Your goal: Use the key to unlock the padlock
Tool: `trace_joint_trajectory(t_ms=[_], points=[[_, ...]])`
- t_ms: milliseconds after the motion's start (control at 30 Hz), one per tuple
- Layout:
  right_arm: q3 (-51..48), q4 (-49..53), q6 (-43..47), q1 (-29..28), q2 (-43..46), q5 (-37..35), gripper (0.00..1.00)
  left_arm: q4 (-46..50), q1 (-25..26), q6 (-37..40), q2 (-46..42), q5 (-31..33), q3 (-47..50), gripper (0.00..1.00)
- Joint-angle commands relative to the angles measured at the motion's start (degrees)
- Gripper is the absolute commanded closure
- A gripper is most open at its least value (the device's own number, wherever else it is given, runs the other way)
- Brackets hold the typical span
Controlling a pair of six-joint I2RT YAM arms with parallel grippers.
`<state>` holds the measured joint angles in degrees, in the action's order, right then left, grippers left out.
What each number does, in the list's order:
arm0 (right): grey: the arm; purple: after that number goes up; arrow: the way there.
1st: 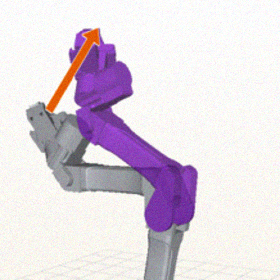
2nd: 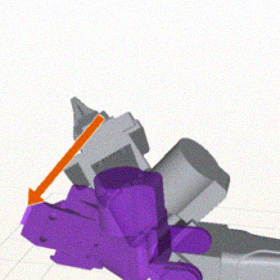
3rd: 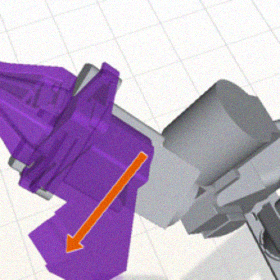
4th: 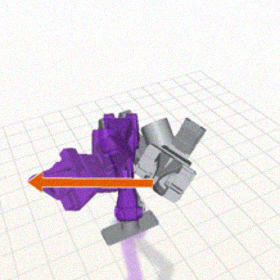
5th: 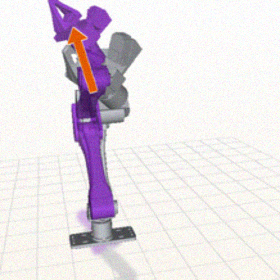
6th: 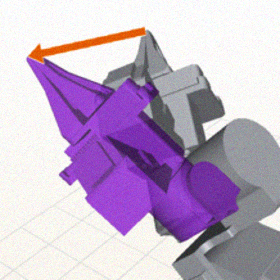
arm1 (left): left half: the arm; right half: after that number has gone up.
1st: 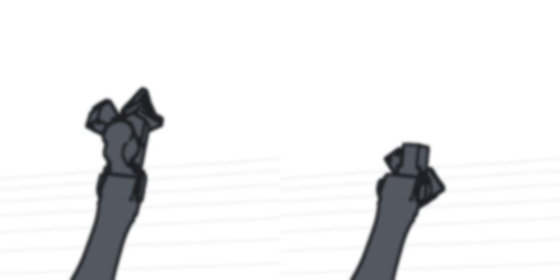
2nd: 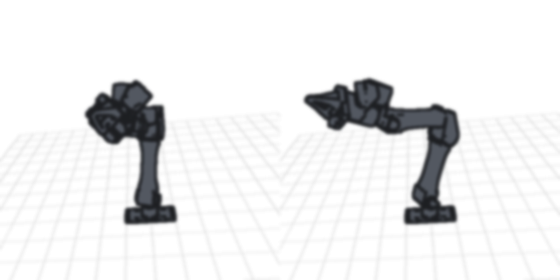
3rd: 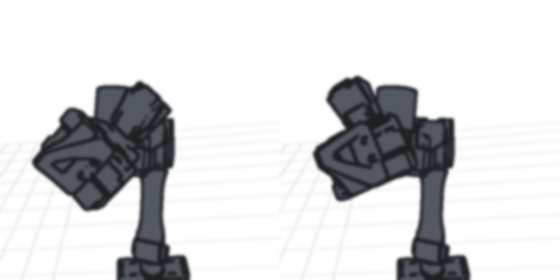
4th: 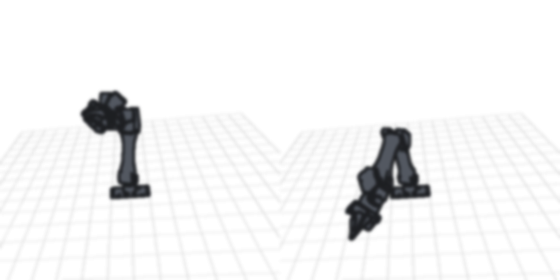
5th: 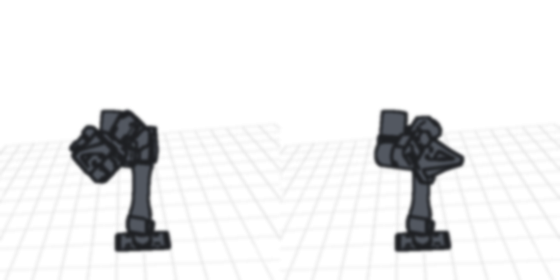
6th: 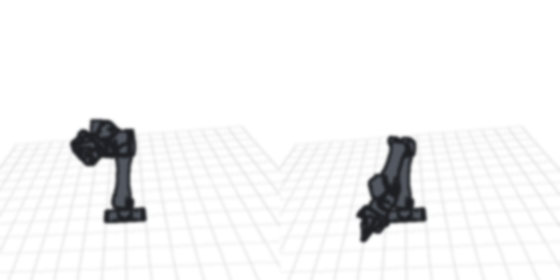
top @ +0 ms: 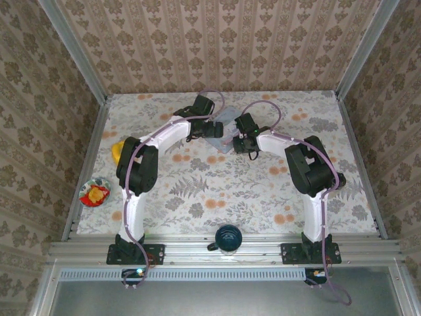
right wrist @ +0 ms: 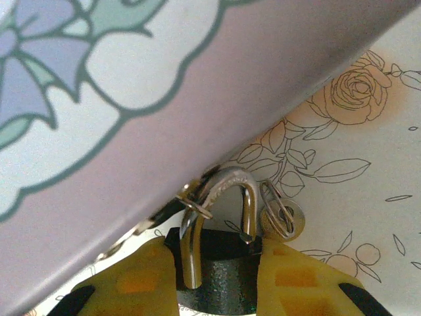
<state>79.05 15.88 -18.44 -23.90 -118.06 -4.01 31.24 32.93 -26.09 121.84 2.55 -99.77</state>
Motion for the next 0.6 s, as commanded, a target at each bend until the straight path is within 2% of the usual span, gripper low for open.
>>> trace_joint_trajectory(t_ms=[0,133,300,567], points=[[-2.1,-0.1,-3.5,0.4,0.3,2.2,0.79,2.2,0.3,0.1,0.2,1.2,1.6,0.0],[-2.3,-1.1,-6.7,1.2,1.2,4.2,0.84,2.2,0.5,0.0,0.2,1.4,2.3,0.0],[-4.0,-4.3,-10.4,2.7,3.2,7.8,0.84,2.7,0.6,0.0,0.2,2.5,3.4,0.0],[-7.5,-8.9,-8.3,3.8,6.7,14.6,0.84,2.9,0.5,0.2,0.1,3.3,4.6,0.0]])
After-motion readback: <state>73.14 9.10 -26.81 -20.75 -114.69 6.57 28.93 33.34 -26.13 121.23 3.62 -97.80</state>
